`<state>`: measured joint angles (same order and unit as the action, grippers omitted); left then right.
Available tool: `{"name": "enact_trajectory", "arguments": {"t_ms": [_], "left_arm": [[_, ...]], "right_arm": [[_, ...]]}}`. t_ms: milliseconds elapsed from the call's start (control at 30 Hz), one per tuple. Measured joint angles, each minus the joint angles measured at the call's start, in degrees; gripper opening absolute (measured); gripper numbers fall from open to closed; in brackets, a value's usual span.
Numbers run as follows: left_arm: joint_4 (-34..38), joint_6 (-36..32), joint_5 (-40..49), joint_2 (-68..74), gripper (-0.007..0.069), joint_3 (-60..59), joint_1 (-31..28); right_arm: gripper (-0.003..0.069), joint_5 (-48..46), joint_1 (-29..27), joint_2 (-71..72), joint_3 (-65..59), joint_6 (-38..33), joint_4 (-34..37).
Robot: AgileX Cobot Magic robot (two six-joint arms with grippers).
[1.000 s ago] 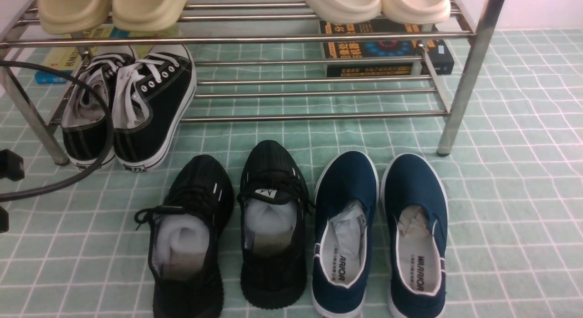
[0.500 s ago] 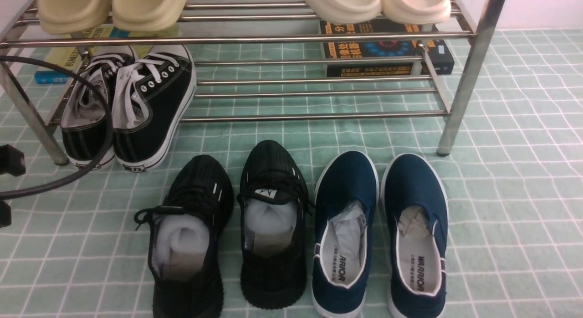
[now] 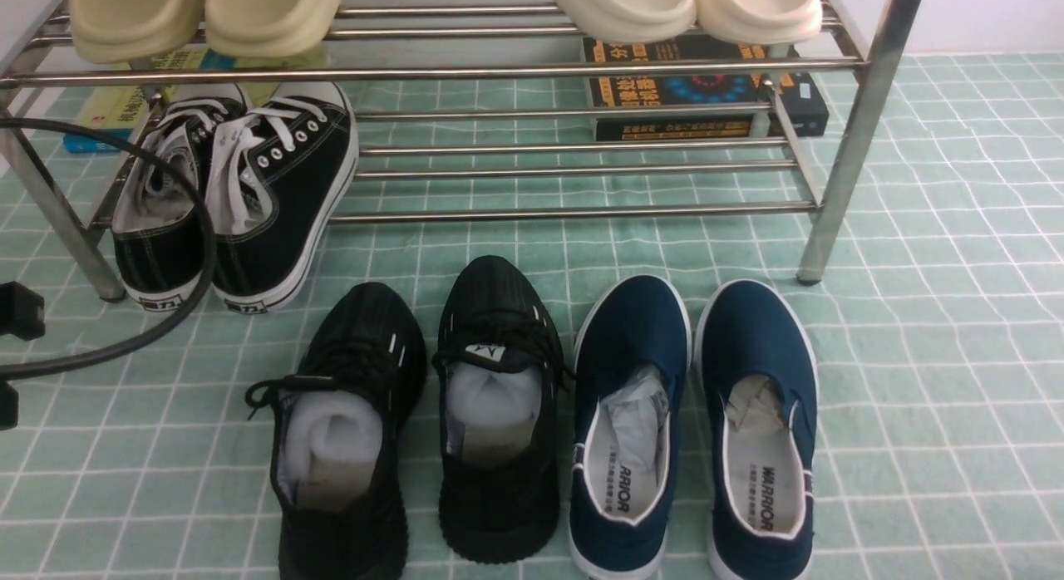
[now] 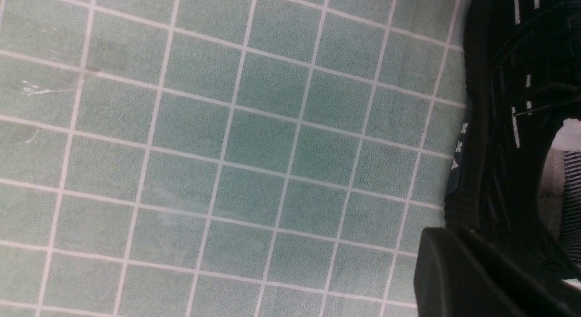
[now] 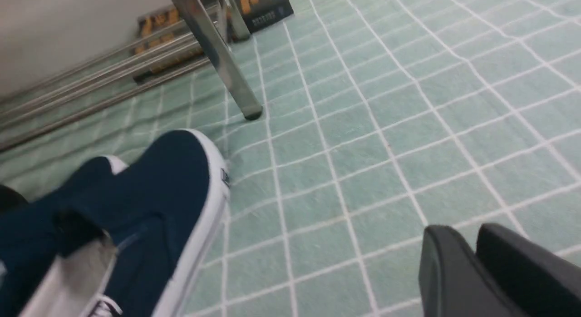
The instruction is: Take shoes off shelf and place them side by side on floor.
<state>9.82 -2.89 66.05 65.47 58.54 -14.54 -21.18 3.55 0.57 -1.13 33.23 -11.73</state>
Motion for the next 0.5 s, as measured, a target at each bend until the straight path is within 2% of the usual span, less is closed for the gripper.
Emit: {"name": "enact_trajectory", "arguments": {"t_ms": [33, 200, 300, 333, 400, 433, 500], "left_arm": [[0.00, 0.00, 0.00, 0.00, 0.0045, 0.00, 0.00], [0.00, 0.00, 0.00, 0.00, 0.0050, 0.00, 0.00], [0.00, 0.00, 0.00, 0.00, 0.0052, 0.00, 0.00], [0.00, 0.00, 0.00, 0.00, 0.0052, 0.00, 0.00], [0.00, 0.00, 0.00, 0.00, 0.0054, 0.00, 0.00], [0.00, 0.00, 0.00, 0.00, 0.0054, 0.00, 0.00], [0.00, 0.00, 0.00, 0.00, 0.0054, 0.00, 0.00]], "right_arm": [[0.0120, -1.32, 0.00, 0.00, 0.25, -4.20, 0.66], [0.0125, -1.85, 0.00, 0.00, 0.40, -13.60, 5.99], [0.0129, -1.72, 0.00, 0.00, 0.40, -23.01, 11.73], [0.0130, -1.62, 0.00, 0.00, 0.40, -24.94, 11.73], [0.0132, -0.45, 0.00, 0.00, 0.35, -33.23, 14.23], [0.0132, -0.40, 0.00, 0.00, 0.35, -33.23, 14.39], [0.0134, -0.39, 0.00, 0.00, 0.30, -37.79, 15.82]]}}
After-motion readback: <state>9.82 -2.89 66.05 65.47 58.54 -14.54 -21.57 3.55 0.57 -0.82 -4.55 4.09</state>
